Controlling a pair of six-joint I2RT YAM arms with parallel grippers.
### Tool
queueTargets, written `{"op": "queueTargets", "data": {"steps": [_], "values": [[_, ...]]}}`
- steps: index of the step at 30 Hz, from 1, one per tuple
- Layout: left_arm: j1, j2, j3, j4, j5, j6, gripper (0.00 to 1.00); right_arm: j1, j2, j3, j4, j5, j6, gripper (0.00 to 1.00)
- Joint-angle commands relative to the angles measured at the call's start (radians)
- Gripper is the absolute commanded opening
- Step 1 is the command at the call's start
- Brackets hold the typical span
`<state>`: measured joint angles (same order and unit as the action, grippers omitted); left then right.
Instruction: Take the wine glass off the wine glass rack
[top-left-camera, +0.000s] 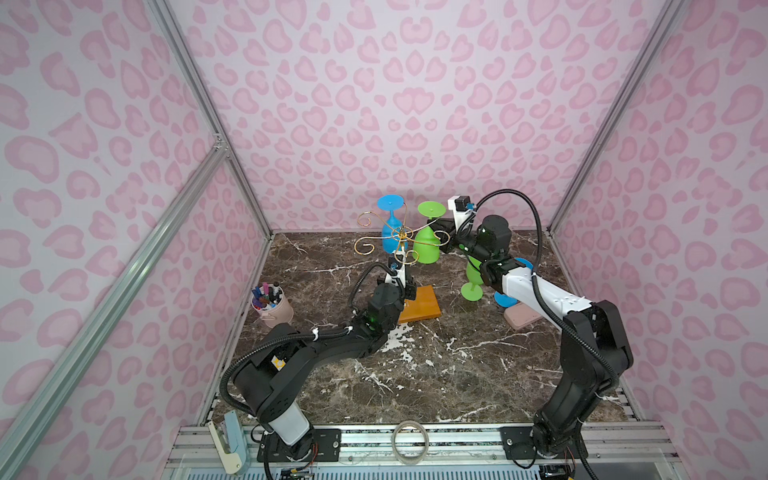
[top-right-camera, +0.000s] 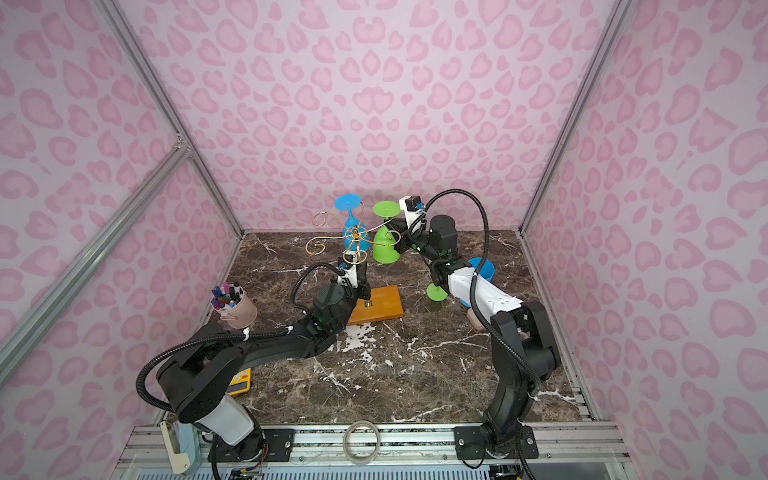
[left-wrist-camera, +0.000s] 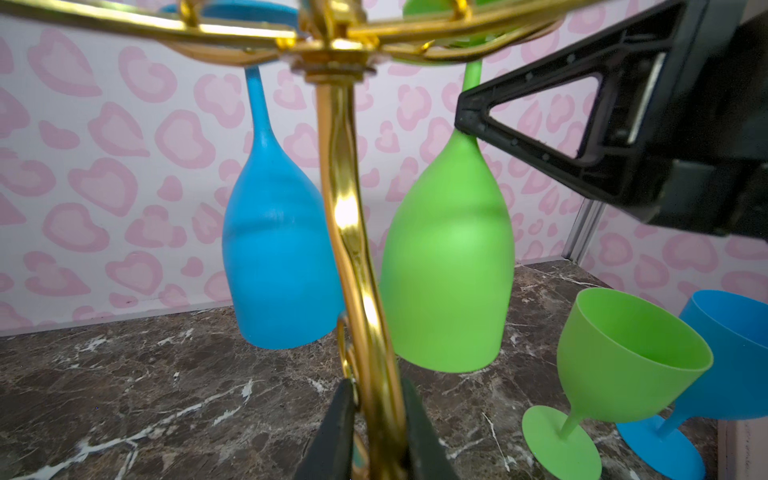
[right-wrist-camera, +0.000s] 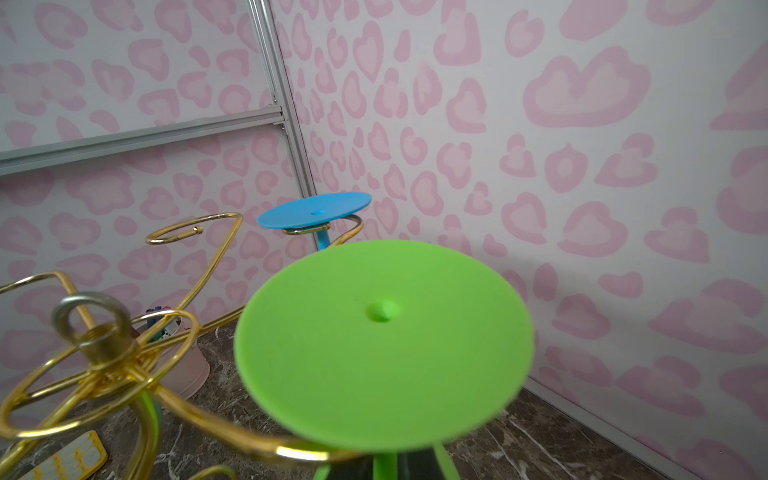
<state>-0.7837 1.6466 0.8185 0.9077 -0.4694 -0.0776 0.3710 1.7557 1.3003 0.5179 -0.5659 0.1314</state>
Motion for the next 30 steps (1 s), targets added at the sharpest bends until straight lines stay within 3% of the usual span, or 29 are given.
{"op": "queueTargets", "data": {"steps": [1, 30], "values": [[-0.003, -0.005, 0.016, -0.003, 0.025, -0.004, 0.21, 0.008, -0.005, -0.012, -0.001, 0.007, -0.032, 0.00], [-0.003, 0.002, 0.016, -0.001, 0.023, -0.025, 0.18, 0.014, -0.061, -0.106, 0.070, 0.111, -0.055, 0.00]]}}
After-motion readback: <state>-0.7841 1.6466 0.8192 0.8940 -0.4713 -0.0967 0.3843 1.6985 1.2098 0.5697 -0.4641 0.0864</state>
